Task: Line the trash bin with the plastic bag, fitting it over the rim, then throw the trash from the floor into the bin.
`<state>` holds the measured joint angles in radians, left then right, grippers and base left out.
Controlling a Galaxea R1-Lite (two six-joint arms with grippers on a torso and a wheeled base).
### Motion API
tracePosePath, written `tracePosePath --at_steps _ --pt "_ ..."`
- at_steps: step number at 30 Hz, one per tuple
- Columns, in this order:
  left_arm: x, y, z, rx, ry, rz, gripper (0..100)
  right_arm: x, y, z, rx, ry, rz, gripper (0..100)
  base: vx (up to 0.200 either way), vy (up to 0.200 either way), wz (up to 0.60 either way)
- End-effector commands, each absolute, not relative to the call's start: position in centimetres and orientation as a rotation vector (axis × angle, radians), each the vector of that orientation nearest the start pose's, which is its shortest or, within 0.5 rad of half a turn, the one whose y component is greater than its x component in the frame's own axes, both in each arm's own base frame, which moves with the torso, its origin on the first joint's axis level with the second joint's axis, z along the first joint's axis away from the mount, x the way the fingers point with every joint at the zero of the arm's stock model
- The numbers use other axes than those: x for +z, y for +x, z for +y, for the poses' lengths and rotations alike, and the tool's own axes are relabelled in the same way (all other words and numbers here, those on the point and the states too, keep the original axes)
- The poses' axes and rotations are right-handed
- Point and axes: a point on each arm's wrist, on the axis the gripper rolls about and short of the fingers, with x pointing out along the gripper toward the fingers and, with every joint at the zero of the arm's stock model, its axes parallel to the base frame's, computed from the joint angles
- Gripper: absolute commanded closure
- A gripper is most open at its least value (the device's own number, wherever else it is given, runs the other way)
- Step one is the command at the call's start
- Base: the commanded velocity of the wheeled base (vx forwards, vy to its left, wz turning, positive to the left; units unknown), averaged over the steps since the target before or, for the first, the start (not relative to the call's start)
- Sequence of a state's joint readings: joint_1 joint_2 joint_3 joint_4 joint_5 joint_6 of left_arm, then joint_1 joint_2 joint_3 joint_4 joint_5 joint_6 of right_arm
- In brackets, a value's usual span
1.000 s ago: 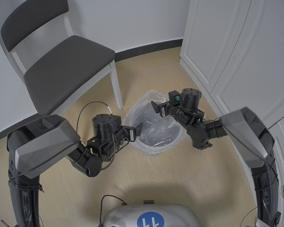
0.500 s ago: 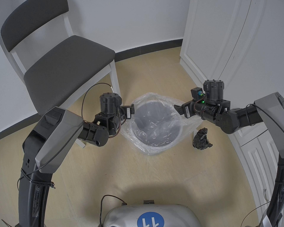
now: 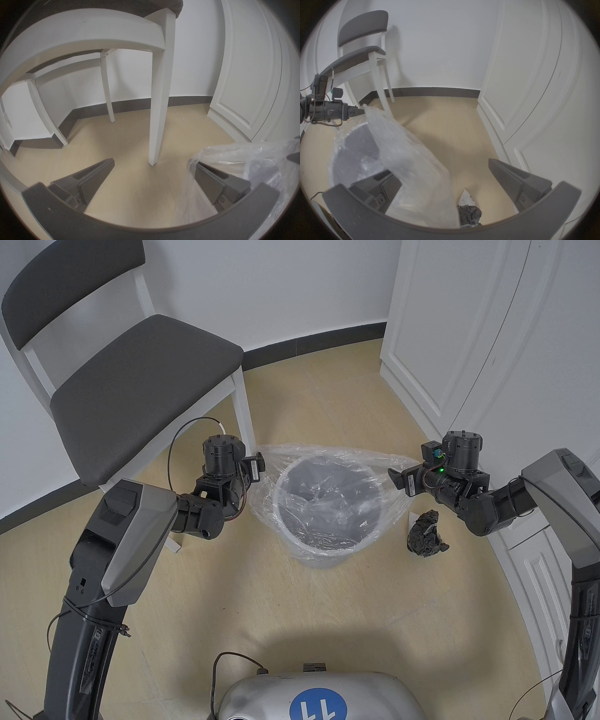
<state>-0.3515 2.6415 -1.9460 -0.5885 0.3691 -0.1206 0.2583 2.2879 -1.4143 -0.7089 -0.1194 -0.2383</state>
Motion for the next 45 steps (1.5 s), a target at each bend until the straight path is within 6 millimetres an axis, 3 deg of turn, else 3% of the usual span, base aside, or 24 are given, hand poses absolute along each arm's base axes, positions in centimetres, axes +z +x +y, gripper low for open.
tracePosePath --at_steps 1,6,11,15,18,21,23,28,35,39,45 --pt "7.2 51.5 -18.8 0.015 -0.131 0.099 0 8.5 47.5 10.8 0.128 -0.260 0.161 0 0.000 0.000 0.00" --pt "7.6 51.2 -19.7 -0.004 -0.188 0.072 0 8.0 50.1 11.6 0.068 -0.100 0.012 0 0.000 0.000 0.00" --pt "7.3 51.3 -20.2 -0.018 -0.208 0.022 0 7.7 51.3 11.6 0.060 -0.048 -0.044 0 0.000 0.000 0.00" --pt "5.6 51.6 -20.9 -0.029 -0.211 0.019 0 7.0 53.0 11.9 0.055 0.054 -0.092 0 0.000 0.000 0.00" --pt "4.5 51.7 -20.9 -0.034 -0.202 0.038 0 5.3 54.3 11.7 0.048 0.109 -0.108 0 0.000 0.000 0.00" --pt "4.2 51.8 -20.9 -0.034 -0.201 0.043 0 4.6 54.6 11.4 0.042 0.115 -0.108 0 0.000 0.000 0.00" --pt "4.0 52.0 -20.4 -0.044 -0.207 0.037 0 1.8 55.1 10.8 0.038 0.148 -0.067 0 0.000 0.000 0.00" --pt "3.8 52.1 -20.4 -0.107 -0.220 0.014 0 0.9 55.0 11.2 0.076 0.228 -0.043 0 0.000 0.000 0.00" --pt "1.0 52.3 -20.2 -0.082 -0.205 0.059 0 -0.2 55.1 11.0 0.074 0.262 -0.008 0 0.000 0.000 0.00" --pt "0.8 52.4 -19.8 -0.043 -0.202 0.062 0 0.5 55.1 10.8 0.068 0.260 -0.032 0 0.000 0.000 0.00" --pt "5.3 51.3 -18.5 -0.020 -0.220 0.039 0 5.8 52.3 11.2 0.076 0.221 -0.045 0 0.000 0.000 0.00"
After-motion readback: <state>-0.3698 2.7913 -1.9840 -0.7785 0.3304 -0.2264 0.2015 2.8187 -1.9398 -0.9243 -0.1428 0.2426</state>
